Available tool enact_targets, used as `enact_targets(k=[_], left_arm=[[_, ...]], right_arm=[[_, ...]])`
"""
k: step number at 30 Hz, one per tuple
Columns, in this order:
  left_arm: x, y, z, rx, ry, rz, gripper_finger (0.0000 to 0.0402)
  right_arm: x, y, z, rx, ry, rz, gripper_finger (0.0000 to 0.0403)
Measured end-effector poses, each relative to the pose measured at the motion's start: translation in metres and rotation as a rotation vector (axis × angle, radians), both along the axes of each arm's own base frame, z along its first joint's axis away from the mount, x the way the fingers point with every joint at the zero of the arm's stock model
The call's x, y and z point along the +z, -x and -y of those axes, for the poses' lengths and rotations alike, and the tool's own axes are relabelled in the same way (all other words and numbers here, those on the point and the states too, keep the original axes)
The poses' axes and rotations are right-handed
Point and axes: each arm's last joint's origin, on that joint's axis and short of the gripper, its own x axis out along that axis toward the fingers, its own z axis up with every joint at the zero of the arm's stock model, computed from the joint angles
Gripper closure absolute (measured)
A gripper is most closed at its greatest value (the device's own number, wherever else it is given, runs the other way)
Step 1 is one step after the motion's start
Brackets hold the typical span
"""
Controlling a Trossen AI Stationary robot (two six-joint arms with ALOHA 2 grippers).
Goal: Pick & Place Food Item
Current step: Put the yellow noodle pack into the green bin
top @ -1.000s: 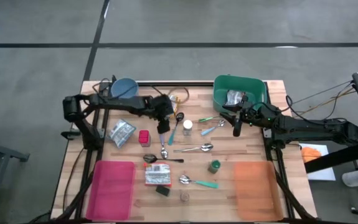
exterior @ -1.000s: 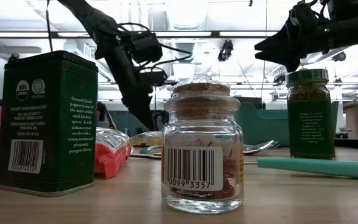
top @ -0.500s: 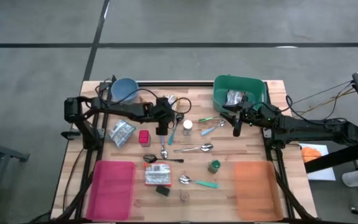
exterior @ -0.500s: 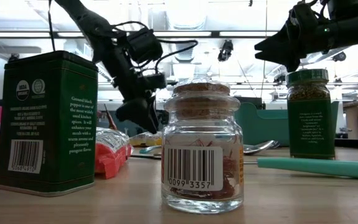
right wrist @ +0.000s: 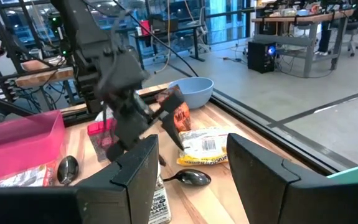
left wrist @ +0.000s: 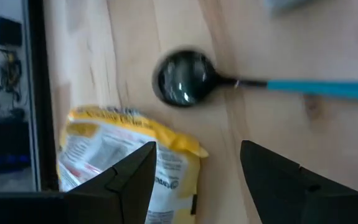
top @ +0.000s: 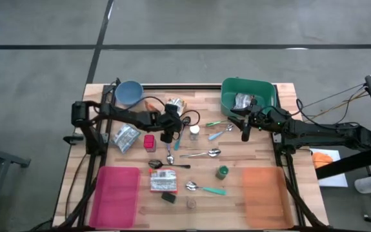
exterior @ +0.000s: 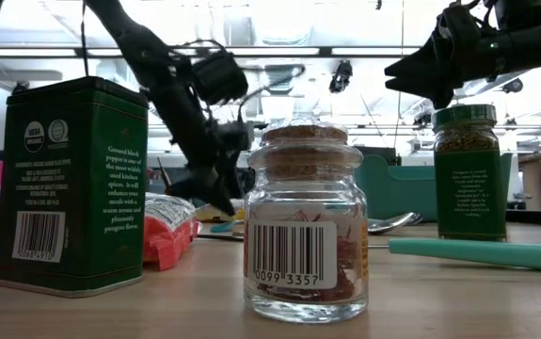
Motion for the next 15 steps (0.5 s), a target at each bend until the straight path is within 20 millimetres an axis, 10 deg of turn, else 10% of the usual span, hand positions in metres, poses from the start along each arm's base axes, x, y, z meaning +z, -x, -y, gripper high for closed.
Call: enact_targets(k=[15], left_arm=[[-0.015, -0.012, -0.002, 0.029, -0.141, -0.094, 0.0168]], right_arm=[[-0.002, 0.000, 0.000, -0.001, -0.003, -0.017, 0.0216]])
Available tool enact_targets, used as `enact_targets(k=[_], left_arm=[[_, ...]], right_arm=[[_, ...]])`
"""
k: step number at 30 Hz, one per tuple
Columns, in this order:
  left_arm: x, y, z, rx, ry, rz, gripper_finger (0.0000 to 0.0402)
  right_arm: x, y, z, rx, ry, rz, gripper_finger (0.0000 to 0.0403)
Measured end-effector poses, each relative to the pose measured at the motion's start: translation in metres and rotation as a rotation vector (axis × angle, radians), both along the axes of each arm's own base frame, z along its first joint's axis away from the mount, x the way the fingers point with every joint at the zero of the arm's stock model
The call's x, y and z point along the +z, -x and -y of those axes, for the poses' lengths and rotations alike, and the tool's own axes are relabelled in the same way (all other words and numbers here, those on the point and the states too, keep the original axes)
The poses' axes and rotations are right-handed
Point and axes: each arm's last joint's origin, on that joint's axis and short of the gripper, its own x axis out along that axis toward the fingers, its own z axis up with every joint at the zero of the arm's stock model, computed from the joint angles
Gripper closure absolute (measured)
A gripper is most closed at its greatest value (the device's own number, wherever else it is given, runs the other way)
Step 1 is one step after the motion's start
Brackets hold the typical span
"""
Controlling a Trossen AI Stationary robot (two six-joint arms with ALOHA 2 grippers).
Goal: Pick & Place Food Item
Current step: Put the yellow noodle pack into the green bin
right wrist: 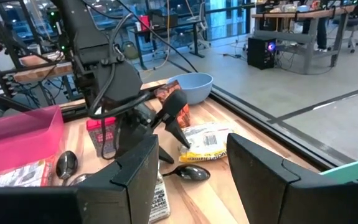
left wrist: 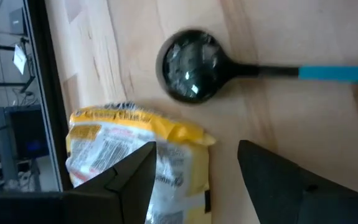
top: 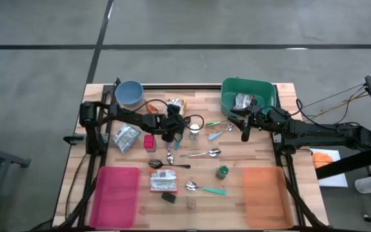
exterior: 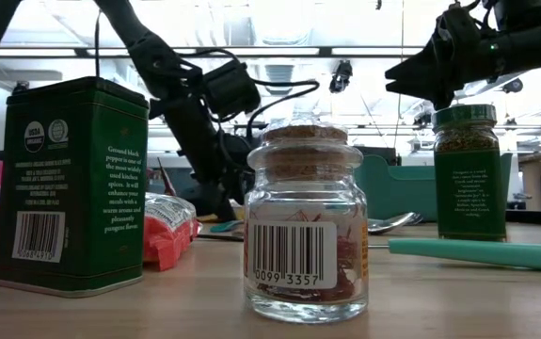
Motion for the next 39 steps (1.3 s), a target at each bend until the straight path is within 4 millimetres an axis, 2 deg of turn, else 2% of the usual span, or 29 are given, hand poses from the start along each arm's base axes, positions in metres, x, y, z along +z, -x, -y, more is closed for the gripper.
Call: enact_targets(k=[17, 27, 31, 39], left_arm=[[-0.001, -0.001, -0.014, 0.036, -0.037, 0.028, 0.0168], [-0.005, -0.001, -0.014, 0.051, -0.011, 0.032, 0.0171], [-0.005, -0.001, -0.014, 0.048, 0.002, 0.034, 0.0204], [-0.006, 0.000, -0.015, 0.096, 0.024, 0.067, 0.0314]], right_arm=[[-0.001, -0.001, 0.000, 0.000, -0.004, -0.008, 0.0216], [-0.002, -0.001, 0.000, -0.001, -0.004, -0.013, 0.0216], [-0.001, -0.001, 0.000, 0.000, -0.005, -0.012, 0.0216], [-0.002, -0.001, 0.000, 0.000, -0.004, -0.012, 0.0216]])
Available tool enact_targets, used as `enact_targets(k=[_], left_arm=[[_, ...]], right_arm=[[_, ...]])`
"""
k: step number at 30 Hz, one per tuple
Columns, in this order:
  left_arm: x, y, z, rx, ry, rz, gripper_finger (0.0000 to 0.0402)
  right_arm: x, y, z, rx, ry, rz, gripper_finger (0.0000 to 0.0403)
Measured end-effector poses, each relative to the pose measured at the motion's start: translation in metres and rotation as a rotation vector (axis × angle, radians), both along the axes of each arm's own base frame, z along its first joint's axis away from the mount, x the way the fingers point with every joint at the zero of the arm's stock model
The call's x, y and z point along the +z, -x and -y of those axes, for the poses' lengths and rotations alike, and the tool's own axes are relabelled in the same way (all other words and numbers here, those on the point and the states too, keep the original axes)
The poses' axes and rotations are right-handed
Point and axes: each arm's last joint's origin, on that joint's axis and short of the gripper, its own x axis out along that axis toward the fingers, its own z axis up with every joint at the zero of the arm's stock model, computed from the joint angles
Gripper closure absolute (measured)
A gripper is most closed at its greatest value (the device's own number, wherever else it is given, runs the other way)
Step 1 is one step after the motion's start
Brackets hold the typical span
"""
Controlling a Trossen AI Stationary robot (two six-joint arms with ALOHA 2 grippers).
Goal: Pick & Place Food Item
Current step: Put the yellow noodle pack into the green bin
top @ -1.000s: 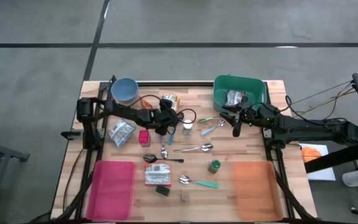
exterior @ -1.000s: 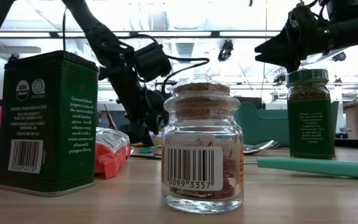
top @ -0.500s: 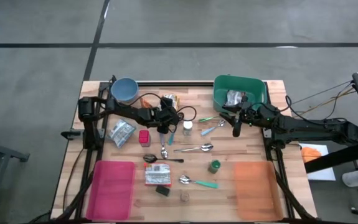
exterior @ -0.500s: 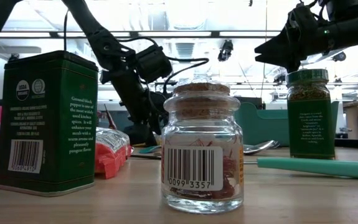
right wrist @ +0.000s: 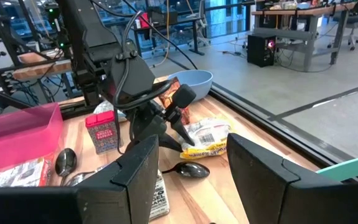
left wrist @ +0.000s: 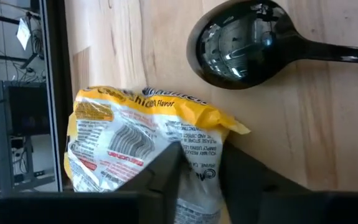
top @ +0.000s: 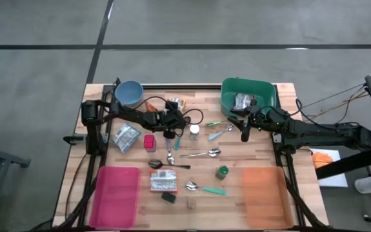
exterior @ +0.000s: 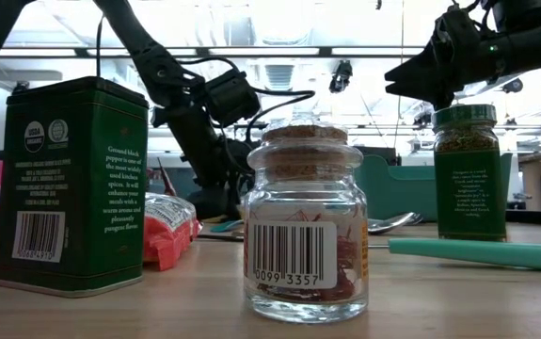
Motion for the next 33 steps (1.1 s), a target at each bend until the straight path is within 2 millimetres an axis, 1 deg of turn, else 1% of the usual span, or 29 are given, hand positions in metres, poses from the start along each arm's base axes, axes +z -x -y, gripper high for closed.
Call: enact_targets(k=[5, 9, 15, 21, 33], left_arm=[[0.000, 0.000, 0.000, 0.005, 0.003, 0.005, 0.0364], [0.000, 0.000, 0.000, 0.007, 0.004, 0.006, 0.0385], [0.002, 0.000, 0.000, 0.015, 0.008, 0.015, 0.0390], [0.011, 0.002, 0.000, 0.027, 0.016, 0.045, 0.0391], [0.014, 0.002, 0.000, 0.029, 0.011, 0.055, 0.0392]], right_arm=[[0.000, 0.000, 0.000, 0.001, -0.001, 0.001, 0.0216], [0.000, 0.000, 0.000, 0.001, 0.001, 0.000, 0.0216], [0.000, 0.000, 0.000, 0.001, -0.001, 0.001, 0.0216], [0.000, 0.000, 0.000, 0.001, 0.000, 0.000, 0.0216], [0.000, 0.000, 0.000, 0.000, 0.000, 0.001, 0.0216]])
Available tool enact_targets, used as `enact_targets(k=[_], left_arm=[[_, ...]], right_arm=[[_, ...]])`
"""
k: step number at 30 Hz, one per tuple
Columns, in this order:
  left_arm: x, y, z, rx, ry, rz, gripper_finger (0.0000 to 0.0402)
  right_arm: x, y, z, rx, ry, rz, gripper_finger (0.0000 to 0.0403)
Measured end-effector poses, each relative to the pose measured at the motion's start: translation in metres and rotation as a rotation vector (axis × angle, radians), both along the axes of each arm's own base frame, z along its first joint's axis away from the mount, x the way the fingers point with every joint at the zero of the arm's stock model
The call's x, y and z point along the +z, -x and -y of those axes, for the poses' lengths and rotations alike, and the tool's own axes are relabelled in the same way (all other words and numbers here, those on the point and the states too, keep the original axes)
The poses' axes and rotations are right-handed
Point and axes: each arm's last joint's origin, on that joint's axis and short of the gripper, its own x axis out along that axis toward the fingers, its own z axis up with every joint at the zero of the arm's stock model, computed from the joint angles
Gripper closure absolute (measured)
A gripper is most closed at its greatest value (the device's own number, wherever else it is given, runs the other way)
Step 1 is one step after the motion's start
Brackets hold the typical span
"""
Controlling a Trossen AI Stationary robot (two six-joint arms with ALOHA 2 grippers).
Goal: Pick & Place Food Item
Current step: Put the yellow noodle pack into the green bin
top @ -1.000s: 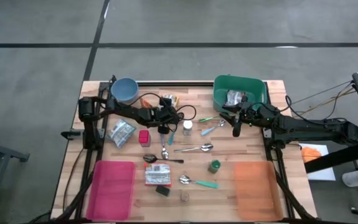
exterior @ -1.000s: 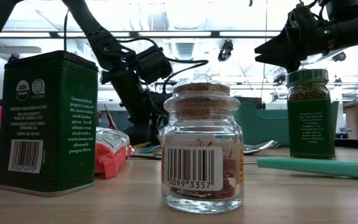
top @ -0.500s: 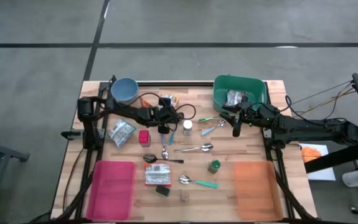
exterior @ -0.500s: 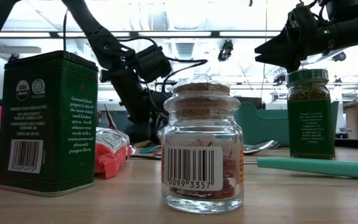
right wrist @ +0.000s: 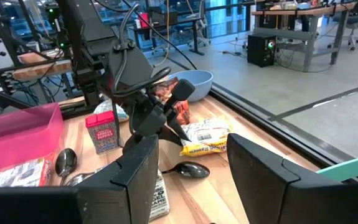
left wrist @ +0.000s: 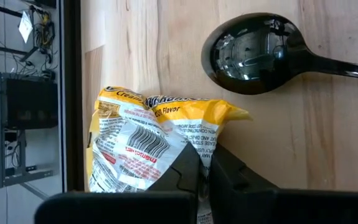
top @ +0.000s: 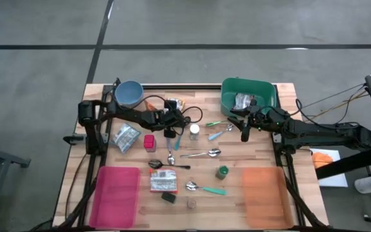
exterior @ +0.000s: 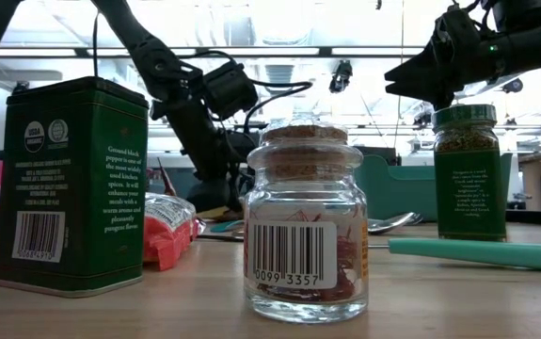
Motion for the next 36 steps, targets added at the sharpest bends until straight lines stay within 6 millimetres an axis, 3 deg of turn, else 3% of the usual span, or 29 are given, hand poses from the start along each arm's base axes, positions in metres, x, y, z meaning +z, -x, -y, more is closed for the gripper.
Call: enact_targets(k=[16, 36], left_arm=[[0.006, 0.000, 0.000, 0.001, -0.008, 0.021, 0.0400], [0.060, 0.001, 0.002, 0.012, 0.008, 0.304, 0.0400]], right_arm=[[0.000, 0.000, 0.000, 0.000, -0.001, 0.001, 0.0216], [0.000, 0.000, 0.000, 0.001, -0.001, 0.000, 0.0216]])
